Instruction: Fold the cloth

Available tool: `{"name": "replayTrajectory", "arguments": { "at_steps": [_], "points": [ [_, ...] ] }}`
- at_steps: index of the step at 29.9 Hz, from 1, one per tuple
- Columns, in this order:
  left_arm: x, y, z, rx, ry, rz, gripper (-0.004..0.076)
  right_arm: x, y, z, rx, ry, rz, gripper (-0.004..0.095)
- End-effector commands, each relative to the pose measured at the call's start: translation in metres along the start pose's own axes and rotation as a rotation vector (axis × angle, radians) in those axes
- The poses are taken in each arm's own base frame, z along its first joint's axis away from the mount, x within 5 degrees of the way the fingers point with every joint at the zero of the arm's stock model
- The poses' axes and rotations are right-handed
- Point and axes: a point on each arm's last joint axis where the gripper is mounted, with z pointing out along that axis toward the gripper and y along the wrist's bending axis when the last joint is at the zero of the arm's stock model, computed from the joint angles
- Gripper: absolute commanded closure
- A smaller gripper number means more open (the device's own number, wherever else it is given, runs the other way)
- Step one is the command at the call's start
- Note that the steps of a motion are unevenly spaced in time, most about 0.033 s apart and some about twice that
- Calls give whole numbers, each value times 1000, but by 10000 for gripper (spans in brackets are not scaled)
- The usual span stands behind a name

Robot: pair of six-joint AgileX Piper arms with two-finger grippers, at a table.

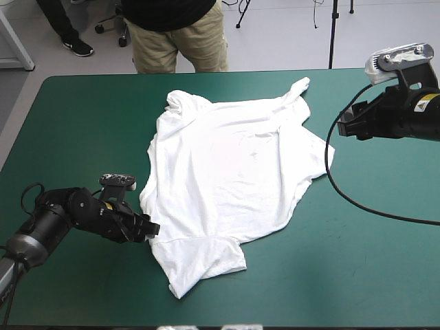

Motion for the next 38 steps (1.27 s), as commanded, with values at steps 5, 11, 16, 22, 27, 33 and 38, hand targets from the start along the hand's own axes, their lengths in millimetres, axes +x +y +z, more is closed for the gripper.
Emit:
{"name": "replayTrajectory", "arguments": {
  "at_steps": [5, 11, 16, 22, 27, 33, 38],
  "points": [
    [-16, -1, 18, 47, -18, -2, 289, -7, 2, -17, 10, -108, -1, 388],
    [-23, 6, 46, 44, 38, -37, 290, -7, 1, -17, 20, -104, -4, 422],
    [-25, 2, 65, 92, 86, 1, 329, -7, -1, -13, 38, -94, -9, 422],
    [-25, -7, 72, 108, 91, 67, 729, -7, -12, 7, 99, -14, -26, 422],
    [-26, -7, 72, 107, 83, 71, 733, -7, -24, 44, 119, 85, 9, 422],
    [-25, -8, 72, 111, 94, 76, 733, -1, -45, 133, 103, 266, 35, 361],
    [-25, -7, 72, 111, 98, 80, 733, 10, -63, 201, 128, 329, 41, 301]
  ]
}}
